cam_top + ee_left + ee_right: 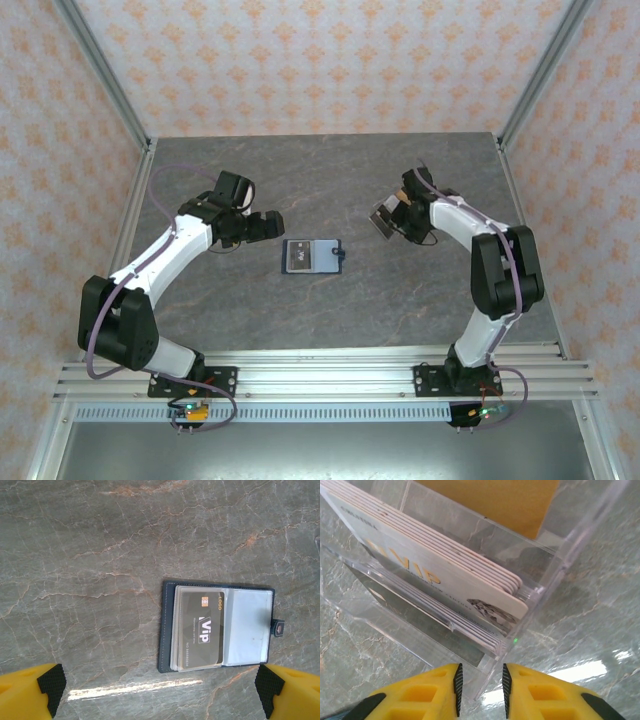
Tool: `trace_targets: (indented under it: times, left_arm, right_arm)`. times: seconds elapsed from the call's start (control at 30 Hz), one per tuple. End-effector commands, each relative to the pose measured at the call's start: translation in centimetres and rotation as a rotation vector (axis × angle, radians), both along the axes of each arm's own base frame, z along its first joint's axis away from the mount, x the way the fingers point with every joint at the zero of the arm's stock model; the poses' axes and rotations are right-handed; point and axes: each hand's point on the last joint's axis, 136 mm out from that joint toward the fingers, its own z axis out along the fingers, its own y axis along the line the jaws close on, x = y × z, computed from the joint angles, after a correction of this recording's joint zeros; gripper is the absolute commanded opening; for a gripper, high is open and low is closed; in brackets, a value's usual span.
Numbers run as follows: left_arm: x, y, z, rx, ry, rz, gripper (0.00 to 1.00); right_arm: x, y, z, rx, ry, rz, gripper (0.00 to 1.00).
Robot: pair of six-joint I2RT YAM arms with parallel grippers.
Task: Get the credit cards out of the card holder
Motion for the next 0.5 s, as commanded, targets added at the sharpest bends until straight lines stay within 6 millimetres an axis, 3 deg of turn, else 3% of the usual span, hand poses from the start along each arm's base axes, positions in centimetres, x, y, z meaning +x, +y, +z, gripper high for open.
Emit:
trace_targets:
  times: [0.0, 0.17, 0.33, 0.47]
  left_arm:
    - [0.2, 0.1, -0.6, -0.022, 0.008, 0.012, 1.0]
    - [0.1, -0.2, -0.9, -0.04, 0.018, 0.013, 1.0]
    - [0.0, -0.9, -1.2, -0.076, 0.029, 0.006, 1.0]
    - [0.3, -2.0, -1.7, -0.114, 0.043, 0.007, 1.0]
  right_arm:
    - [-1.0, 1.2, 0.0, 0.018, 0.008, -0.01, 0.29]
    - [-1.5, 2.1, 0.4, -0.004, -0.002, 0.02, 0.29]
    - [-2.5, 0.9, 4.1, -0.06, -0.074, 0.051, 0.38]
    - [-3.7, 1.9, 6.3, -0.007, -0.122, 0.102, 0.44]
